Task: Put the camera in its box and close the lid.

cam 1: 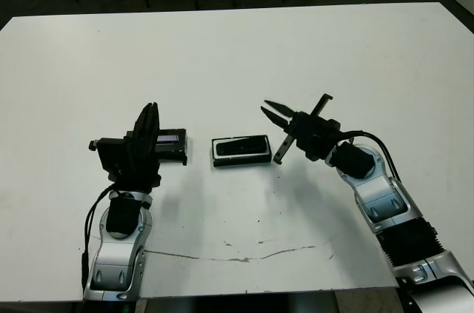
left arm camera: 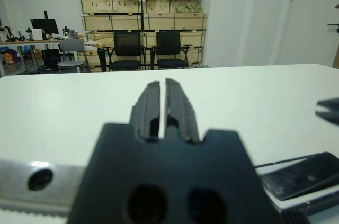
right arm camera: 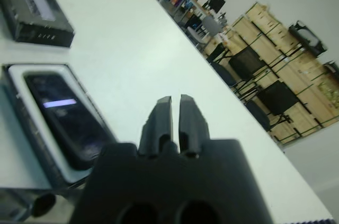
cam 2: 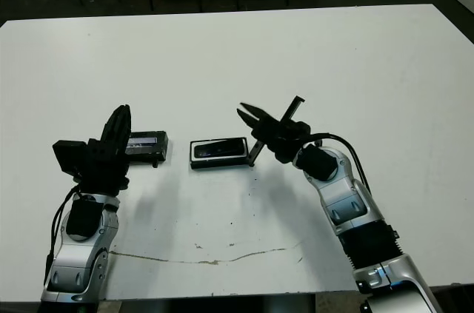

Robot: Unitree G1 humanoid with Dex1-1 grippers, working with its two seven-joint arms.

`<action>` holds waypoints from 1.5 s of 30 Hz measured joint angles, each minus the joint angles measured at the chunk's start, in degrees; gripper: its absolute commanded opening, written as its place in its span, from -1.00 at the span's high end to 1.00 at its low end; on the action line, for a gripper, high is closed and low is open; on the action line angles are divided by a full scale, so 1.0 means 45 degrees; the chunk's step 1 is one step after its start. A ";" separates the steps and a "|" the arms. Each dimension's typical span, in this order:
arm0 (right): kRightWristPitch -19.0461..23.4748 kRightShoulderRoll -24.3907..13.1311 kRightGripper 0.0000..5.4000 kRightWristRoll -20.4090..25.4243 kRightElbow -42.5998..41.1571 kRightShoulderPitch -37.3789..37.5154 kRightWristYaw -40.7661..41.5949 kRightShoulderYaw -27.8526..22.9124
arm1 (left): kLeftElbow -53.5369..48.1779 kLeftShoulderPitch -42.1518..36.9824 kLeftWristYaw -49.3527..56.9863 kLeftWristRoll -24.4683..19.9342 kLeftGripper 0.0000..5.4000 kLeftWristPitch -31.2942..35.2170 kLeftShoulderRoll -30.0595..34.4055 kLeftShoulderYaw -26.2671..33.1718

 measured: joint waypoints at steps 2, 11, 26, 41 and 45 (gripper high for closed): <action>0.0022 -0.0018 0.99 -0.0064 0.0004 0.0131 0.0062 0.0088 | -0.0017 0.0012 0.0004 0.0019 1.00 0.0006 0.0000 -0.0008; 0.0231 -0.0138 0.99 -0.0086 -0.0035 0.0561 0.0513 0.0142 | -0.0032 0.0024 0.0004 0.0009 1.00 0.0007 -0.0025 -0.0013; 0.0221 -0.0193 0.99 -0.0250 0.0054 0.0821 0.0553 0.0288 | -0.0012 0.0027 -0.0002 -0.0076 1.00 0.0005 -0.0070 -0.0014; 0.0208 -0.0498 0.99 -0.0475 -0.0278 0.0865 0.0419 0.0242 | -0.0019 0.0036 0.0005 0.0026 1.00 0.0003 -0.0043 0.0014; 0.0082 -0.0543 0.99 0.0981 -0.1021 0.0893 0.0317 -0.1125 | -0.0339 0.0056 -0.0133 0.0006 1.00 0.0020 0.0233 0.0139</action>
